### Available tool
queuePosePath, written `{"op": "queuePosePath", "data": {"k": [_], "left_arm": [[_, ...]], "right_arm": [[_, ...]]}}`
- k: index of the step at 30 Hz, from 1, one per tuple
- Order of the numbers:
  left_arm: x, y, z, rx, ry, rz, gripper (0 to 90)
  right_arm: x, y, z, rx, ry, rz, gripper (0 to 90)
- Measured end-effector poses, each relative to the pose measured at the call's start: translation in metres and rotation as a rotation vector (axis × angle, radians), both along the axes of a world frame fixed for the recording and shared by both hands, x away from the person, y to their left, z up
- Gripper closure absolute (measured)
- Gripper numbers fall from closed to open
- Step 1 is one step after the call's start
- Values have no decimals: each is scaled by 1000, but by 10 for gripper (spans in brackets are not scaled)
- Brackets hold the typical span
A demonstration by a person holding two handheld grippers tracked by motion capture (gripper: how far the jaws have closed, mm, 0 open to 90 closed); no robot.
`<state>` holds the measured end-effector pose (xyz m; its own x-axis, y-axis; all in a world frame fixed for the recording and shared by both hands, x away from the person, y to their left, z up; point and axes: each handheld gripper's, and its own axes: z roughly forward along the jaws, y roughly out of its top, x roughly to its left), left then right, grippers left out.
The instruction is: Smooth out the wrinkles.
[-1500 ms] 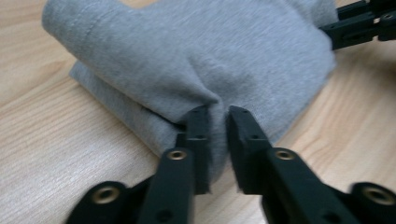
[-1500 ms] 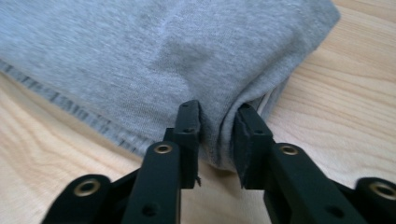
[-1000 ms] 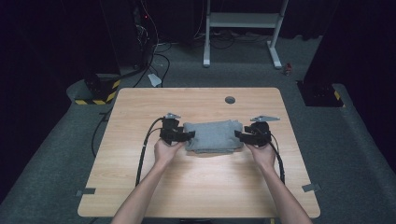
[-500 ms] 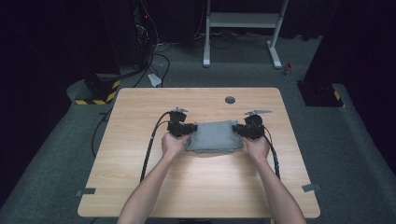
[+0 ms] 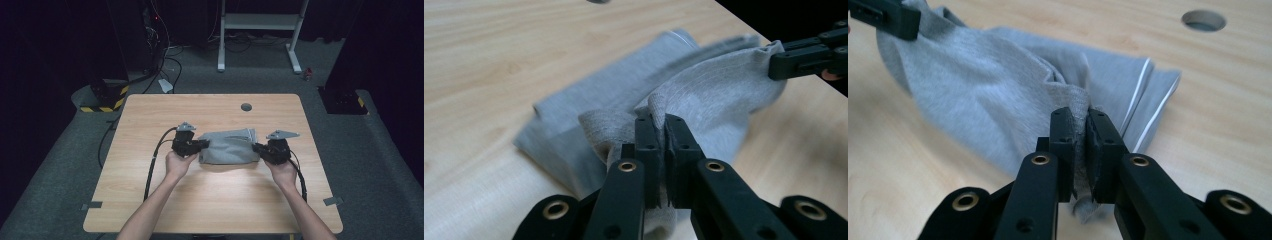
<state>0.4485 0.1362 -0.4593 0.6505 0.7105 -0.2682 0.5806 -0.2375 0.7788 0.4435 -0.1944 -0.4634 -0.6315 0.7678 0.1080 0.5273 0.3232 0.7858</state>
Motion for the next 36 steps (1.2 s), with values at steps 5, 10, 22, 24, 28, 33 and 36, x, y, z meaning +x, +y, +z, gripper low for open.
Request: {"op": "queuePosePath", "data": {"k": [5, 10, 22, 24, 28, 33, 36], "left_arm": [[-26, -1, -13, 49, -13, -40, 856], [-37, -6, -30, 107, 2, -62, 854], [-16, -13, -41, 155, -38, 18, 851], [-17, -9, -40, 142, -48, 21, 849], [-33, -3, -36, 124, -82, -1, 846], [-54, -3, -36, 133, -113, -44, 835], [-61, -5, -43, 155, -108, -59, 826]], "right_arm": [[-27, -6, -16, -15, 31, 33, 829], [-38, -8, -38, -40, 84, 37, 829], [-8, 7, -48, -111, 72, -10, 827], [-6, 8, -46, -101, 79, -18, 823], [-24, 4, -42, -90, 43, 9, 809], [-51, -1, -45, -119, 27, 42, 793], [-57, -1, -51, -153, 41, 56, 768]]}}
